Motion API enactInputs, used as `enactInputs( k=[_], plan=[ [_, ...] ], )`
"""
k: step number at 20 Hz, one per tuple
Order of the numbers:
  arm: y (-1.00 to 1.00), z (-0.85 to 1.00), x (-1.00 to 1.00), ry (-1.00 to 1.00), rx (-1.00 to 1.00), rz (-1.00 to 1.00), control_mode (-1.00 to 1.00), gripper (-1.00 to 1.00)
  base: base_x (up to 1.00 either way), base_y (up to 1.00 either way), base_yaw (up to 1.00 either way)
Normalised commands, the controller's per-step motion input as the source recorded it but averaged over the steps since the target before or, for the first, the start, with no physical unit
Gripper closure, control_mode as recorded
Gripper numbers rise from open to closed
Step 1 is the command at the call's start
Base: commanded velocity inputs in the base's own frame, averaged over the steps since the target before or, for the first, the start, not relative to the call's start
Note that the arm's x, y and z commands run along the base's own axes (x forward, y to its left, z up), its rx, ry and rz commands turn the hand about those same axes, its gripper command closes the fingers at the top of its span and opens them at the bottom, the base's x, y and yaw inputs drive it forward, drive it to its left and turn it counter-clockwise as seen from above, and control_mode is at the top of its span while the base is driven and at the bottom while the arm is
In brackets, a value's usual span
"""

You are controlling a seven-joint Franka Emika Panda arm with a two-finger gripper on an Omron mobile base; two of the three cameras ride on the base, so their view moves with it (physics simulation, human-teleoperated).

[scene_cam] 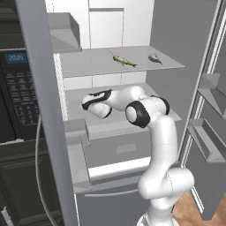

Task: Gather the lemon wedge and tomato from the fridge and place them on a tray on the dining counter. Then gather the fishs from the fridge and place them on the other tray.

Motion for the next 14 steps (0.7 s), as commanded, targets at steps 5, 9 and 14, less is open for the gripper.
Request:
enactInputs(
  k=[5, 9, 14],
  plan=[
    [0.09, -0.17, 0.05, 0.03, 0.00, 0.00, -1.00, 1.00, 0.00, 0.00, 0.00],
    [0.00, -0.18, -0.02, 0.07, 0.00, 0.00, -1.00, 1.00, 0.00, 0.00, 0.00],
    [-0.01, -0.02, -0.21, 0.03, 0.00, 0.00, -1.00, 1.00, 0.00, 0.00, 0.00]
  ],
)
